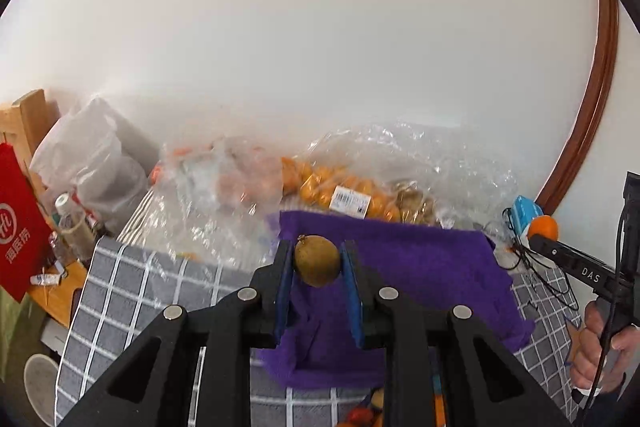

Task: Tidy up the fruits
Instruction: 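Carry the yellow fruit and the orange over the purple towel with both grippers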

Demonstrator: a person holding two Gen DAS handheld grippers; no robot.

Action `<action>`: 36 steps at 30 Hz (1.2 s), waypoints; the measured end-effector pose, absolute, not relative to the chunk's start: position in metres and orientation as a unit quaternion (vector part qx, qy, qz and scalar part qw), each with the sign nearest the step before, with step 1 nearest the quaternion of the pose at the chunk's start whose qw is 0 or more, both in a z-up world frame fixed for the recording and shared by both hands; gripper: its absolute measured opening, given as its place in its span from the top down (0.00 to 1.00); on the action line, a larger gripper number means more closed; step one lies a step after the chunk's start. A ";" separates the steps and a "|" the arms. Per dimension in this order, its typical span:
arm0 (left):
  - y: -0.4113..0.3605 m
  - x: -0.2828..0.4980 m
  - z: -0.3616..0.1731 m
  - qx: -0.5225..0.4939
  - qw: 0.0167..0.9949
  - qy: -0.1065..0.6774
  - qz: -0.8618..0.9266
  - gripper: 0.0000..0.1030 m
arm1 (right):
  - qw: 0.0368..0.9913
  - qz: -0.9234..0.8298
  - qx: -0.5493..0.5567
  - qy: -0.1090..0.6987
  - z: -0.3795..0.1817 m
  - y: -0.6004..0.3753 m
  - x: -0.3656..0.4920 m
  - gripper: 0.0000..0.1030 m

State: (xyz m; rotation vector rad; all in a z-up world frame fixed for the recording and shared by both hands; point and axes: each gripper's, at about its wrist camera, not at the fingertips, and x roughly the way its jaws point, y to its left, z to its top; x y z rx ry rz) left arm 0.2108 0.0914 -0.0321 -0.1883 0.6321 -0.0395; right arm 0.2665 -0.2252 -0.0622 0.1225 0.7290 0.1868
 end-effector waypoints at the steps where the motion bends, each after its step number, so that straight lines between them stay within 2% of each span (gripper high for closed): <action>1: 0.088 0.218 -0.030 -0.093 0.946 0.309 -0.022 0.78 | 0.929 0.091 0.060 0.353 -0.060 -0.225 0.272 0.63; 8: 0.061 0.273 -0.033 -0.106 0.938 0.326 -0.050 0.78 | 0.930 0.083 0.068 0.353 -0.067 -0.219 0.309 0.63; 16: 0.056 0.317 -0.086 -0.090 0.924 0.369 -0.040 0.78 | 0.909 0.072 0.062 0.405 -0.114 -0.232 0.337 0.63; 36: 0.059 0.338 -0.121 -0.092 0.904 0.416 -0.040 0.78 | 0.878 0.088 0.069 0.466 -0.162 -0.238 0.362 0.63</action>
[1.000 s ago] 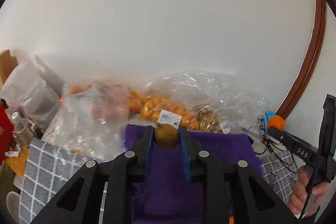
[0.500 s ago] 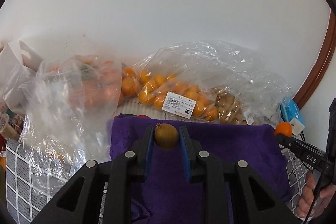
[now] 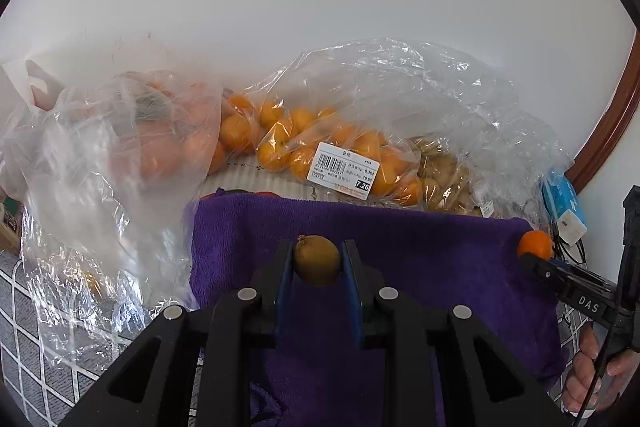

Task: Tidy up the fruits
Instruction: 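Carry the yellow fruit and the orange over the purple towel with both grippers, then open the right gripper to drop the orange while the left gripper releases the yellow fruit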

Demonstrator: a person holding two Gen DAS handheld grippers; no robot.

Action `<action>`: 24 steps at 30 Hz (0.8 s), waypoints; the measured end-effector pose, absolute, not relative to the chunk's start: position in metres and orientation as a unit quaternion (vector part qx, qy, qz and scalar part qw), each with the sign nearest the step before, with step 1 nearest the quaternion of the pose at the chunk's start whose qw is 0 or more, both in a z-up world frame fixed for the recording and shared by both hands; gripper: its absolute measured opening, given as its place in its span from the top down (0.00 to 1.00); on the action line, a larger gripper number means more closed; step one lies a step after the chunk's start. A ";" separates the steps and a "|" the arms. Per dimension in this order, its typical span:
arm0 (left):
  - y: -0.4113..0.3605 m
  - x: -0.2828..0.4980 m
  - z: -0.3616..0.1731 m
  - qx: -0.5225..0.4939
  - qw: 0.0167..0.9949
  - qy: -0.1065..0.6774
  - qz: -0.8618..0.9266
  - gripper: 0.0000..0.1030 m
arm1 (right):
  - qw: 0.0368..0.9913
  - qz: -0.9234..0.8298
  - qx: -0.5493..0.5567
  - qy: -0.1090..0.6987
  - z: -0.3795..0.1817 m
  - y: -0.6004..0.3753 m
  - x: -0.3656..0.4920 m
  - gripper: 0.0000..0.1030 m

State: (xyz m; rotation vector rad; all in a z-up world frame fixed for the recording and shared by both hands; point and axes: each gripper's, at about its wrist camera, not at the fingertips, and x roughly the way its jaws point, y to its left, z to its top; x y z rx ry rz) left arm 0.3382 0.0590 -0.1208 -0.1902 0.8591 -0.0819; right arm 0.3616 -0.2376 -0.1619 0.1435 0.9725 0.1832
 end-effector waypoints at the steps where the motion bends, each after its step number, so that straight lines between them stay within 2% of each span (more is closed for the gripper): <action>1: 0.058 0.338 -0.122 -0.090 0.904 0.417 -0.039 0.78 | 0.874 0.090 0.067 0.473 -0.166 -0.237 0.363 0.63; 10: 0.055 0.344 -0.136 -0.074 0.894 0.440 -0.031 0.78 | 0.859 0.082 0.053 0.502 -0.186 -0.231 0.370 0.63; 20: 0.053 0.348 -0.144 -0.070 0.886 0.458 -0.025 0.78 | 0.858 0.085 0.052 0.505 -0.185 -0.229 0.372 0.62; 22: 0.053 0.349 -0.144 -0.069 0.885 0.460 -0.024 0.78 | 0.861 0.089 0.054 0.497 -0.179 -0.230 0.370 0.60; 24: 0.052 0.350 -0.144 -0.065 0.885 0.461 -0.020 0.78 | 0.868 0.096 0.058 0.483 -0.172 -0.231 0.367 0.49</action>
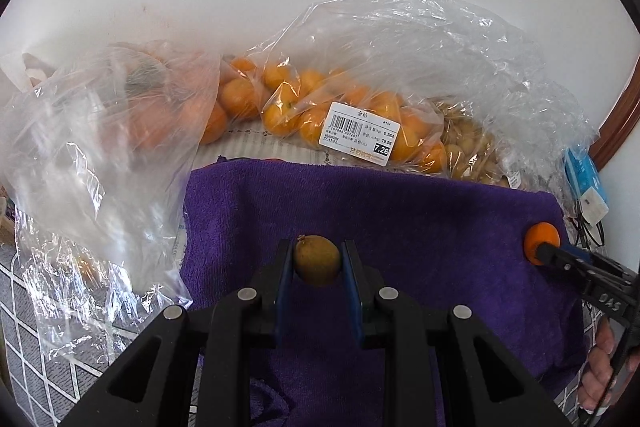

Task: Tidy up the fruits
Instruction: 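Open the right gripper to drop the orange while the left gripper releases the yellow fruit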

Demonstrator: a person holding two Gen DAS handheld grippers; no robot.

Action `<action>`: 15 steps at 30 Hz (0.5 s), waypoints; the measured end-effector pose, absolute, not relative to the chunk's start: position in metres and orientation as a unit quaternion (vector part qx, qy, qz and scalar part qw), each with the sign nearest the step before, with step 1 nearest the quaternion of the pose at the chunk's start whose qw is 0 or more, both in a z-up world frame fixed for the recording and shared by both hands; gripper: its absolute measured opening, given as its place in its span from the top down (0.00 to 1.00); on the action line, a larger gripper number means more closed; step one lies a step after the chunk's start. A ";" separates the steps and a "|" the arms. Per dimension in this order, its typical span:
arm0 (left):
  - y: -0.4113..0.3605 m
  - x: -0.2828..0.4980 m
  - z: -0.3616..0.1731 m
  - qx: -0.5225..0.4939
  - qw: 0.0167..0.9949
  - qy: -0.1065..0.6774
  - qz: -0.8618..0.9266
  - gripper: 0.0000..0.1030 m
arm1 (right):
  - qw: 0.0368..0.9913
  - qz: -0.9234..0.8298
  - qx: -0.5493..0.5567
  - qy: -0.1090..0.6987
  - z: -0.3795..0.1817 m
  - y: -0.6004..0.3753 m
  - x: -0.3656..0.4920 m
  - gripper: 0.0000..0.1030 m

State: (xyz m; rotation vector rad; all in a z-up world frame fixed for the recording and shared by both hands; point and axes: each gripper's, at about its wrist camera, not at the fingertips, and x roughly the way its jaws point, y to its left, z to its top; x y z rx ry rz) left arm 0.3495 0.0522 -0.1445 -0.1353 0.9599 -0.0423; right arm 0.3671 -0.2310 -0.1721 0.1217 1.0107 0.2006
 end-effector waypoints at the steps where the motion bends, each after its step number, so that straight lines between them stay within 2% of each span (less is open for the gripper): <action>1: 0.051 0.350 -0.145 -0.061 0.885 0.462 -0.017 0.78 | 0.874 0.096 0.061 0.472 -0.168 -0.232 0.365 0.46; 2: 0.050 0.351 -0.146 -0.059 0.884 0.463 -0.015 0.78 | 0.878 0.095 0.062 0.465 -0.164 -0.234 0.362 0.43; 15: 0.041 0.353 -0.148 -0.056 0.879 0.473 -0.013 0.76 | 0.900 0.072 0.039 0.429 -0.143 -0.230 0.348 0.43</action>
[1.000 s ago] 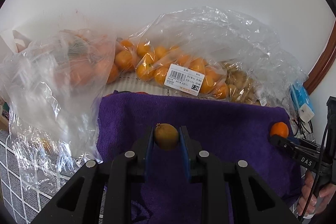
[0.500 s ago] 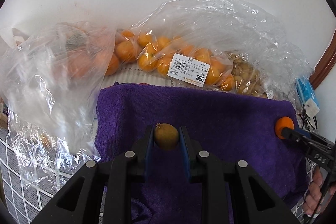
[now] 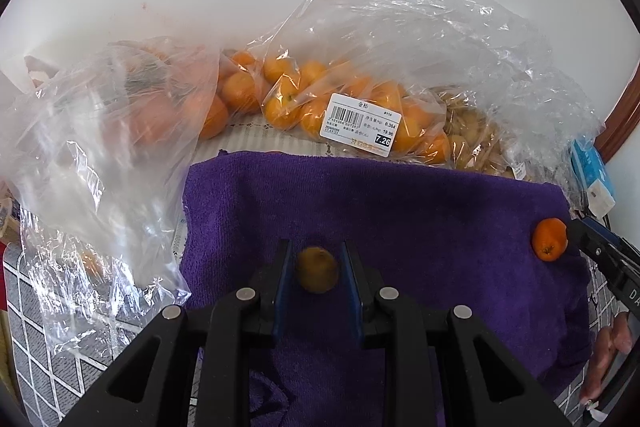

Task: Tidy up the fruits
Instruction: 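Open the right gripper to drop the orange while the left gripper releases the yellow fruit, then grasp an orange with the right gripper while the left gripper grasps another orange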

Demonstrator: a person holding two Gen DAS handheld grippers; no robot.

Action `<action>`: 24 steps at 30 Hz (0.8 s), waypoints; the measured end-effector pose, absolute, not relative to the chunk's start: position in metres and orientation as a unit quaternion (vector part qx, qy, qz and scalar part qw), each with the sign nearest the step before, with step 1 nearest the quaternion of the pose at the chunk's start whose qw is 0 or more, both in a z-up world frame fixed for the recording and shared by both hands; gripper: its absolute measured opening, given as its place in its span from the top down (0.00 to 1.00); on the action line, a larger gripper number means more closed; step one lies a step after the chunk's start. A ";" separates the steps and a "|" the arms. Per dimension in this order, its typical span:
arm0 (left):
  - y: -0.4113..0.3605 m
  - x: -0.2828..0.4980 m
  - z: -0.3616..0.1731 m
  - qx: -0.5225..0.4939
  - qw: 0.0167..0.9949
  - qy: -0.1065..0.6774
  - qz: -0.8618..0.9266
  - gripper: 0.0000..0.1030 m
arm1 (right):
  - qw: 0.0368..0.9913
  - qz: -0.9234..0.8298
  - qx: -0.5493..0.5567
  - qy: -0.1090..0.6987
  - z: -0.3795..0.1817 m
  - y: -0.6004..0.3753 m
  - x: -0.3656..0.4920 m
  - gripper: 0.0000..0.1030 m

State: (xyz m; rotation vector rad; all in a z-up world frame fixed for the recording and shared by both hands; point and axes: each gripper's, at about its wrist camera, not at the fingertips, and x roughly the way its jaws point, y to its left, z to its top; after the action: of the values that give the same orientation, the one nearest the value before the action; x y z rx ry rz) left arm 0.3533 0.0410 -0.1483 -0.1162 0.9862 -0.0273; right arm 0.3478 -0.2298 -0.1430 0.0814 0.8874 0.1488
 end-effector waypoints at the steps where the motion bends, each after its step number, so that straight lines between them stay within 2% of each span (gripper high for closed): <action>1: 0.041 0.353 -0.147 -0.056 0.880 0.472 -0.013 0.73 | 0.903 0.065 0.034 0.424 -0.141 -0.228 0.346 0.43; 11: 0.048 0.338 -0.116 -0.072 0.894 0.442 -0.027 0.72 | 0.904 0.075 0.038 0.420 -0.116 -0.219 0.337 0.43; 15: 0.047 0.325 -0.090 -0.066 0.908 0.412 -0.031 0.72 | 0.908 0.072 0.036 0.411 -0.100 -0.214 0.326 0.47; 24: 0.041 0.289 -0.041 -0.071 0.923 0.372 -0.063 0.72 | 0.909 0.065 0.020 0.411 -0.090 -0.210 0.260 0.50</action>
State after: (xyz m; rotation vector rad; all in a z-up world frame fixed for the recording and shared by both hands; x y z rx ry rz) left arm 0.2892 0.0407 -0.0414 -0.1463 0.7636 -0.1303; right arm 0.2602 -0.2098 -0.0902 0.0419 0.8479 0.1334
